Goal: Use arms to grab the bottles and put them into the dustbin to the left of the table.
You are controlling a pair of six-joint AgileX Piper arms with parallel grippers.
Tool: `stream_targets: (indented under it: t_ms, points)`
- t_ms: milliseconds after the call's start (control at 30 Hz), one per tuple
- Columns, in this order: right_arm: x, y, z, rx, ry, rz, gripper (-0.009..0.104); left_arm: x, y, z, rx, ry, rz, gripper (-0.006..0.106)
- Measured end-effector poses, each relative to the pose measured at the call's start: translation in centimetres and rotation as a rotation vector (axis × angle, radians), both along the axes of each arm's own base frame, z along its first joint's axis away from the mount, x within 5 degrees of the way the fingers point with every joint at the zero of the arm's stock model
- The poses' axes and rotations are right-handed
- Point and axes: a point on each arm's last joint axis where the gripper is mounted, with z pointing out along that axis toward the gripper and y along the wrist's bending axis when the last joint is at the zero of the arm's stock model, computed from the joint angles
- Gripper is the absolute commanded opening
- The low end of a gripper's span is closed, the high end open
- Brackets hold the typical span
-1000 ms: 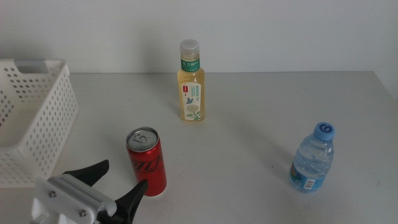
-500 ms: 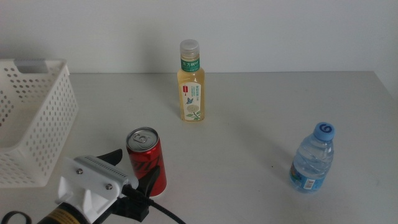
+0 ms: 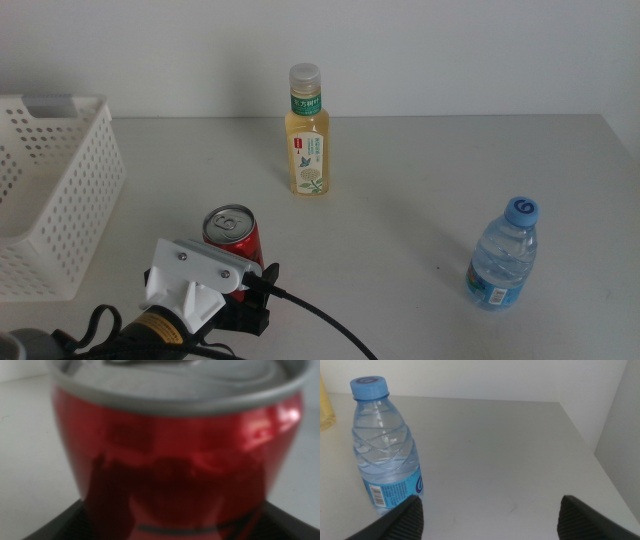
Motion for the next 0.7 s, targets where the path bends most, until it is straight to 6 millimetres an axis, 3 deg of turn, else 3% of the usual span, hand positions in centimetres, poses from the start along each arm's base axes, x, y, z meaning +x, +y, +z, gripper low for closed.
stream_targets:
  t_ms: [133,233,333,567,700]
  points:
    - [0.0,0.0,0.0,0.000,0.000,0.000,0.094,0.9,-0.5,-0.4,-0.004,0.004,0.010,0.093]
    - [0.0,0.0,0.0,0.000,0.000,0.000,0.094,1.4,-0.8,-0.5,-0.007,0.001,0.012,0.086]
    - [0.0,0.0,0.0,0.000,0.000,0.000,0.094,1.5,-0.8,-0.5,-0.016,0.001,0.021,0.069]
    - [0.0,0.0,0.0,0.000,0.000,0.000,0.094,1.7,-0.5,-0.5,-0.048,0.014,0.065,0.011]
    - [0.0,0.0,0.0,0.000,0.000,0.000,0.094,1.5,-0.5,0.0,-0.050,0.047,0.073,-0.002]
